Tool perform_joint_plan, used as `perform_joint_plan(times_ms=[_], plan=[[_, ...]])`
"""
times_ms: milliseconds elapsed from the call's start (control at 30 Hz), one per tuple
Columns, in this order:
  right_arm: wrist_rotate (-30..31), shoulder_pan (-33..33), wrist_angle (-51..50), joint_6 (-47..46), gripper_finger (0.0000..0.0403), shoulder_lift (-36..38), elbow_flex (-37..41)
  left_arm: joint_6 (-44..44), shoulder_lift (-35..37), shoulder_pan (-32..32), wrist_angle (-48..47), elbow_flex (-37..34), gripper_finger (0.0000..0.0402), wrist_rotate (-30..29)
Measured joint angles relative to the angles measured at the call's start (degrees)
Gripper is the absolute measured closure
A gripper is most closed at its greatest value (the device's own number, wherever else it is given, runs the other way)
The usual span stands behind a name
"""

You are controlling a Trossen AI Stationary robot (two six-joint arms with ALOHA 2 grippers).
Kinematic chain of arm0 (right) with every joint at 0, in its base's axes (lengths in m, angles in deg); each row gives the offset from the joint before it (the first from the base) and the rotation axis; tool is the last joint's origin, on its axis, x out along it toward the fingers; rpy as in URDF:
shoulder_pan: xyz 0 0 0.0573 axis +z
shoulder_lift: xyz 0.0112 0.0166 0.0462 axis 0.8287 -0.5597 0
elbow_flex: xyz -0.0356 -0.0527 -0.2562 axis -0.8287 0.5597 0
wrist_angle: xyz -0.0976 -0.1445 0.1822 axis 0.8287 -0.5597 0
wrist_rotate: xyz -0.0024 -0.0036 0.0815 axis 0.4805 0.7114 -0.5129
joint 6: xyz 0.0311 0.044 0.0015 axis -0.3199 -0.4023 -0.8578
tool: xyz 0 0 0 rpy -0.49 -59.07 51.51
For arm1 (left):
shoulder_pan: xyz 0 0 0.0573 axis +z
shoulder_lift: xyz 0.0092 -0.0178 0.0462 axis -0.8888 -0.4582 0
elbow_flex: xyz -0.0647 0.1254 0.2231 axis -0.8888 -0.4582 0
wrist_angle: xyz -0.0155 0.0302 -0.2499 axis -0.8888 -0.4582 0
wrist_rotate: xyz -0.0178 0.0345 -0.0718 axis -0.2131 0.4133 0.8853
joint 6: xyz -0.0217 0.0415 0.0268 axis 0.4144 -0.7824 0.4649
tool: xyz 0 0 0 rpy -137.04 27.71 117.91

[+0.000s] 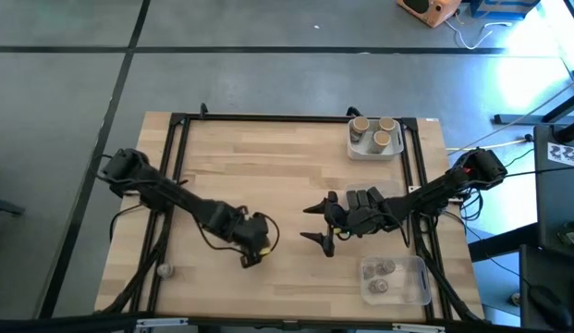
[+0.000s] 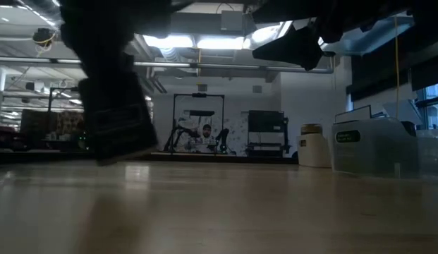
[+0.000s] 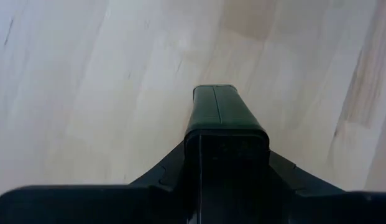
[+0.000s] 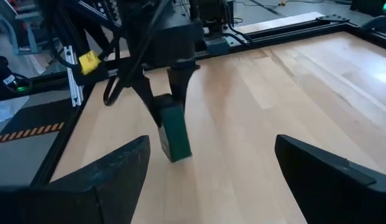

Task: Sort spices by type
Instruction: Put the black seasoning container into the top transparent bin

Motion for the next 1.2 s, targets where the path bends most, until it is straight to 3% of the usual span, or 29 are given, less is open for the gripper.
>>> perform_joint_plan(times_ms=[167,367,700,1033,1200], plan=[[0.1,0.0,-0.2,1.5,0.0059,0.0,0.0,-4.7,-3.1,1.9,3.8,0.4,0.0290,2.4],[0.2,0.0,-0.2,3.0,0.0059,0.0,0.0,-10.0,-9.0,2.4,3.6,6.7,0.0289,1.4],[1.0,0.0,-0.3,3.0,0.0059,0.0,0.0,-13.5,-10.6,3.0,3.7,8.9,0.0243,1.5],[-1.0,0.0,0.1,3.0,0.0059,0.0,0.0,-12.2,-5.9,1.8,-1.0,8.9,0.0233,2.2],[-2.6,0.0,1.1,3.1,0.0059,-0.7,-0.1,-12.0,0.1,-3.5,-7.0,8.9,0.0232,-6.1]])
